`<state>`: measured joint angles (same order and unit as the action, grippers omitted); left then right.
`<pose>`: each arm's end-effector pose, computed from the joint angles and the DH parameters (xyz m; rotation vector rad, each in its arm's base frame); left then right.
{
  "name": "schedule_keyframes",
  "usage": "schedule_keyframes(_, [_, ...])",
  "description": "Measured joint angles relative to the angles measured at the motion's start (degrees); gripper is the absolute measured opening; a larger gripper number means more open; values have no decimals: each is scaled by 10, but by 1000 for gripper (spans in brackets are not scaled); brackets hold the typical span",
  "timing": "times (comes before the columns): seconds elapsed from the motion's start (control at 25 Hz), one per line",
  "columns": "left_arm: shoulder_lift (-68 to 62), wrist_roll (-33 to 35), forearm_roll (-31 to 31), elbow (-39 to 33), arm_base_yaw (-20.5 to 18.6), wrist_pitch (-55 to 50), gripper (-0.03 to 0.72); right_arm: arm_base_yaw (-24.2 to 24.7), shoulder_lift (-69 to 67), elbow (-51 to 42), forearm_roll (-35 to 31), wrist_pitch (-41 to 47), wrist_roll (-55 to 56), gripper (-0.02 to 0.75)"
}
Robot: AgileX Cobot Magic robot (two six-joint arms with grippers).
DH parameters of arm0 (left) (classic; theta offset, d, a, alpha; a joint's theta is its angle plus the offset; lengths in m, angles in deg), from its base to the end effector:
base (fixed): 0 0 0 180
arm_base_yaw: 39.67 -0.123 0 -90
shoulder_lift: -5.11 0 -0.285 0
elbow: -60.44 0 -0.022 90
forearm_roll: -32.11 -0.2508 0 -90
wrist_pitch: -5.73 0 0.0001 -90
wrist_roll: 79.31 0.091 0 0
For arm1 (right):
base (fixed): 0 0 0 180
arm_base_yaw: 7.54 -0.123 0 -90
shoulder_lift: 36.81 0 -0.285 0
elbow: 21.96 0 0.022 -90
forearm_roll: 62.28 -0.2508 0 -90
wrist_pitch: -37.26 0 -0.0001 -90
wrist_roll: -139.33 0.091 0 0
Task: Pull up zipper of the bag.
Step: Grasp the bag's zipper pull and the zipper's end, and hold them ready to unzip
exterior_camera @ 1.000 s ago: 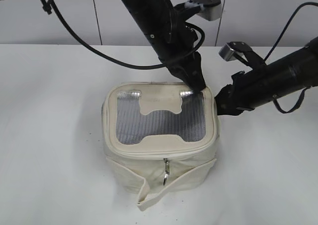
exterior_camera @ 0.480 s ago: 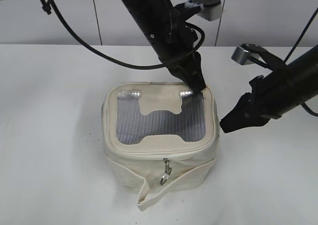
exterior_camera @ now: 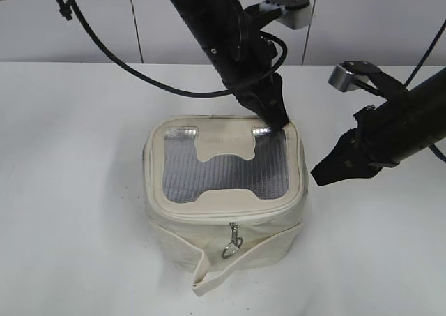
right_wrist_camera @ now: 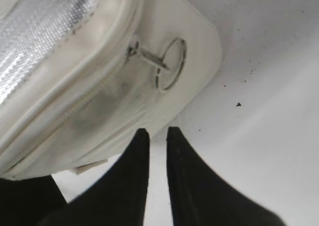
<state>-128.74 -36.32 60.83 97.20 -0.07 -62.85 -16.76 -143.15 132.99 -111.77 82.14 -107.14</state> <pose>0.3383 -0.3327 0.2416 1.7118 2.2180 -0.6886 0.2918 0.0969 0.1733 -0.9377 2.5338 0.7193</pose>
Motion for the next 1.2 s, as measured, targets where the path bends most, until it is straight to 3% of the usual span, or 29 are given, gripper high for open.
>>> schedule_keyframes(0.08, [0,0,0,0,1,0,78,16,0,0,-17,-12,-3,158])
schedule_keyframes(0.2, [0,0,1,0,1,0,78,78,-1,0,-81,-19,-43,189])
schedule_keyframes(0.36, [0,0,0,0,1,0,78,182,-21,0,-183,74,-119,202])
schedule_keyframes(0.48, [0,0,-1,0,1,0,78,207,-43,-1,-195,130,-141,251])
schedule_keyframes(0.64, [0,0,0,0,1,0,78,183,-45,-15,-185,160,-146,372])
schedule_keyframes(0.76, [0,0,0,0,1,0,78,144,-40,-33,-171,133,-147,438])
schedule_keyframes(1.04, [0,0,1,0,1,0,78,27,-29,-42,-142,-3,-164,470])
schedule_keyframes(1.2, [0,0,1,0,1,0,78,13,-29,-44,-147,-47,-180,530])
